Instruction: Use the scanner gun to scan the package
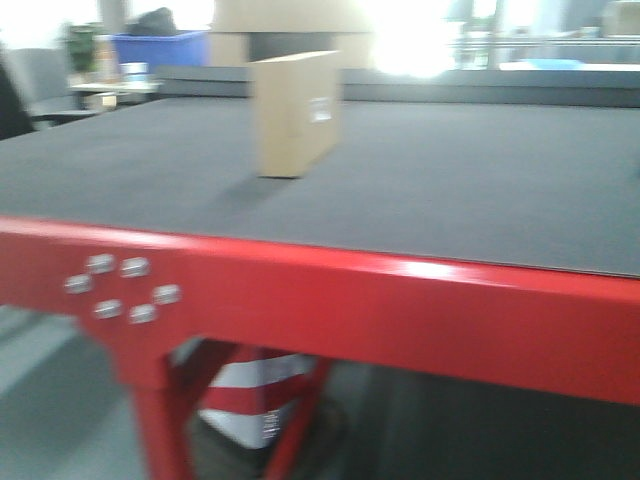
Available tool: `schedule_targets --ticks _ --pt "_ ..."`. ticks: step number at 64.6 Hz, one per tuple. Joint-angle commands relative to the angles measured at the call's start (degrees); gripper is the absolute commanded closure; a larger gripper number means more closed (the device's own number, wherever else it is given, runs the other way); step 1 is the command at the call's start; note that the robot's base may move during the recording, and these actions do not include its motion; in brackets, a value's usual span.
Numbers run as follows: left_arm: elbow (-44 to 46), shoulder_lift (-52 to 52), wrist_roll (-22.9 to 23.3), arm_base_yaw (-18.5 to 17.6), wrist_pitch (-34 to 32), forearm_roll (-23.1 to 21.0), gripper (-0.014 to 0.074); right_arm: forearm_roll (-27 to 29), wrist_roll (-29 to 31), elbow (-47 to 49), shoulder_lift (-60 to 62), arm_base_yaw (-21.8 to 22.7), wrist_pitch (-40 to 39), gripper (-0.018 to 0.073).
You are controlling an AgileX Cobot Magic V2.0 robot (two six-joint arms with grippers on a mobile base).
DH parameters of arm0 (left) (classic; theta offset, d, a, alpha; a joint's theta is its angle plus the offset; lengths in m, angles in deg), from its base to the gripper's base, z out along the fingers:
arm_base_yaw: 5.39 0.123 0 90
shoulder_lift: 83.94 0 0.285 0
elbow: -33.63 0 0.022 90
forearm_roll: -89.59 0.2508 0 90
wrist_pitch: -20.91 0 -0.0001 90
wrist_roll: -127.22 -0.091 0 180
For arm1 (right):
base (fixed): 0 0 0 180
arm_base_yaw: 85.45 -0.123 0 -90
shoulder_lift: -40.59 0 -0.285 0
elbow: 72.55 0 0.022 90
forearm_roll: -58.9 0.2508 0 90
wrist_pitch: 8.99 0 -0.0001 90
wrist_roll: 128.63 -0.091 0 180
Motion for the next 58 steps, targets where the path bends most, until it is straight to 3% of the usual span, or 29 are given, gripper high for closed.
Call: schedule_targets --ticks 1,58 --pt "0.2 0.2 -0.2 0.1 -1.0 -0.1 0.0707 0.1 0.2 0.0 0.1 0.2 -0.9 0.072" --pt "0.2 0.2 -0.2 0.1 -1.0 -0.1 0.0707 0.1 0.2 0.0 0.1 0.2 -0.9 0.072"
